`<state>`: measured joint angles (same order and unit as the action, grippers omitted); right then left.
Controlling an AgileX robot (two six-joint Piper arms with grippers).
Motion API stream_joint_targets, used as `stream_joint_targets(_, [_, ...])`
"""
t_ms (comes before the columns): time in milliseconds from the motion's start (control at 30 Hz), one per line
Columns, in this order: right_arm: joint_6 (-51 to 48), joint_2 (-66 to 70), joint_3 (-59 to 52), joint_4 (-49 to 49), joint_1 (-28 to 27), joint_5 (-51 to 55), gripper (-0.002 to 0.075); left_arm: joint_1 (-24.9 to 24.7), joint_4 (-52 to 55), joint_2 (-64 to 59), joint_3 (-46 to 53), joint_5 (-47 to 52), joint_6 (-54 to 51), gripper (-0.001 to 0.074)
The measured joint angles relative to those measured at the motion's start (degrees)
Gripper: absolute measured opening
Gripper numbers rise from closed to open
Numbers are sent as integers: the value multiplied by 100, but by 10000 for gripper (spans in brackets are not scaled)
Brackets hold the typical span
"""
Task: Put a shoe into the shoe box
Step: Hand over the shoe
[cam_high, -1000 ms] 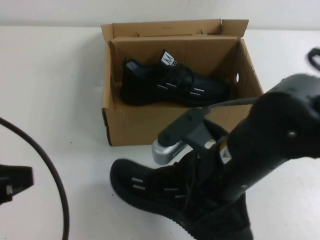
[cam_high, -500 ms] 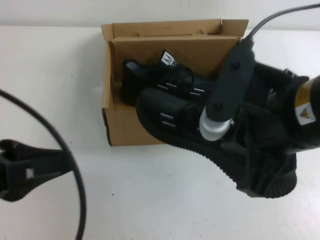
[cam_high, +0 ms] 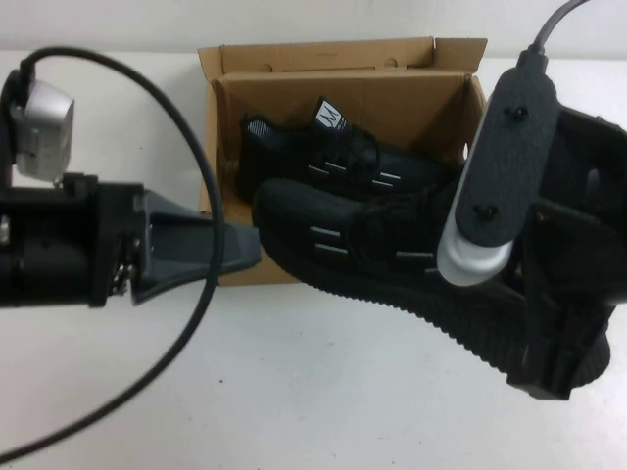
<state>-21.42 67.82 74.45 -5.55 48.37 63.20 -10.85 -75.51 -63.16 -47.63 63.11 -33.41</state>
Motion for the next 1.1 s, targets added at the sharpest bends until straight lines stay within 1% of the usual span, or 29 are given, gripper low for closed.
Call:
stream_joint_targets(133, [0,-12,0,-108,0,116,-6,0,-531,-347,0,-141,-157,-4])
stream_joint_targets(267, [0,-12,0,-123,0,129,-6,0,-612,-519,0,-654,-157,-4])
stream_joint_targets(333, [0,-12,0,-139,0,129,-6,0,-596,-560,0,-847,-157,15])
stream_joint_targets(367, [-11,-12,0,-163,0,129,-6,0,-551,-570,0,-919,-157,42])
stream_joint_targets(400, [-10,-12,0,-203,0,129,-6,0,-496,-572,0,-956,-144,73])
stream_joint_targets(433, [-10,-12,0,-227,0,129,-6,0,-469,-584,0,-954,-123,127])
stream_joint_targets(500, [-10,-12,0,-251,0,129,-6,0,-432,-637,0,-913,-38,260])
stream_joint_targets(567, [-10,-12,0,-274,0,129,-6,0,-420,-712,0,-836,15,437])
stream_joint_targets(633, [-10,-12,0,-274,0,129,-6,0,-420,-788,0,-793,34,571])
stream_joint_targets(700, [-67,-12,0,-274,0,129,-6,0,-420,-856,0,-782,34,642])
stream_joint_targets(767, [-89,-12,0,-274,0,129,-6,0,-434,-979,0,-782,34,667])
stream_joint_targets(933, [-115,-12,0,-240,0,83,-6,0,-550,-1436,0,-645,34,669])
stream_joint_targets(1100, [-433,-12,0,132,0,-25,-6,0,-1228,-2000,0,-198,-341,670])
